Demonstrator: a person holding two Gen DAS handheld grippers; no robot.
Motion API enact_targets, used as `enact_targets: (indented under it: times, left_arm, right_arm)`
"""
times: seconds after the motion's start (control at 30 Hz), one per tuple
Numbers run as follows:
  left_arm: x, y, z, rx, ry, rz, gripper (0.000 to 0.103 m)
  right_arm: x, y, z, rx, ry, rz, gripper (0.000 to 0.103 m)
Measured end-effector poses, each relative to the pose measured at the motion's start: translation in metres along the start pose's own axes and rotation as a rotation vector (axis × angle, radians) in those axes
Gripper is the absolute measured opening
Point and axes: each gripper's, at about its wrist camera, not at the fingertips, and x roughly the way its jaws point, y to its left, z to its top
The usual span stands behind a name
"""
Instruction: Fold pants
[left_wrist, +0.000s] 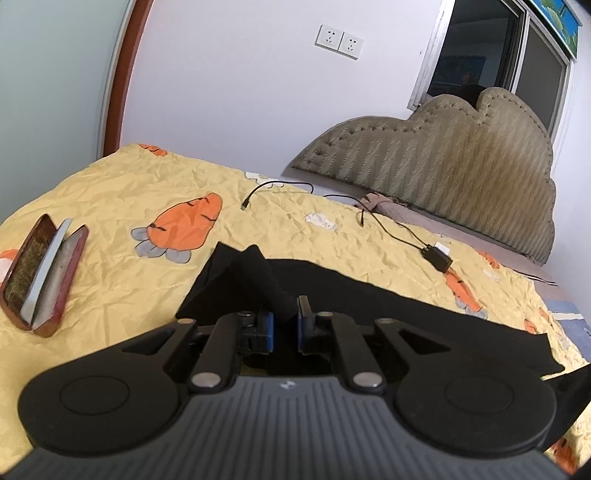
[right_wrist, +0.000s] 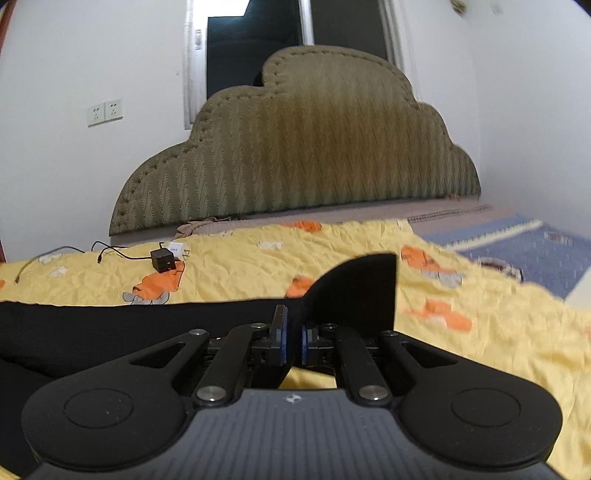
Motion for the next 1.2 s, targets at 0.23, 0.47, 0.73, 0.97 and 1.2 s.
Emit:
enact_targets:
  times: [0.23,0.47,0.73,0.97,1.2]
  left_arm:
    - [0.007,-0.008,0.022,0.003,-0.016,-0.011,0.009]
    - [0.026,-0.003,0.040,-0.036,-0.017,-0.014,0.009]
    - [0.051,0.006,0.057,-0.093,-0.013,0.004,0.009]
    - [0.090,0.013,0.069,-0.136,0.028,0.039,0.009]
    - [0.143,0.022,0.073,-0.168,0.081,0.083,0.010]
  right_arm:
    - [0.019,0.031,0.013,-0.227,-0.033,-0.072,0.007]
    - [0.047,0.058,0.012,-0.500,-0.067,-0.209,0.007]
    - [0.096,0.069,0.004,-0.712,-0.054,-0.336,0.007]
    - [0.148,0.073,0.008,-0.742,-0.002,-0.372,0.007]
    - [0.198,0.079,0.010,-0.762,0.052,-0.383,0.007]
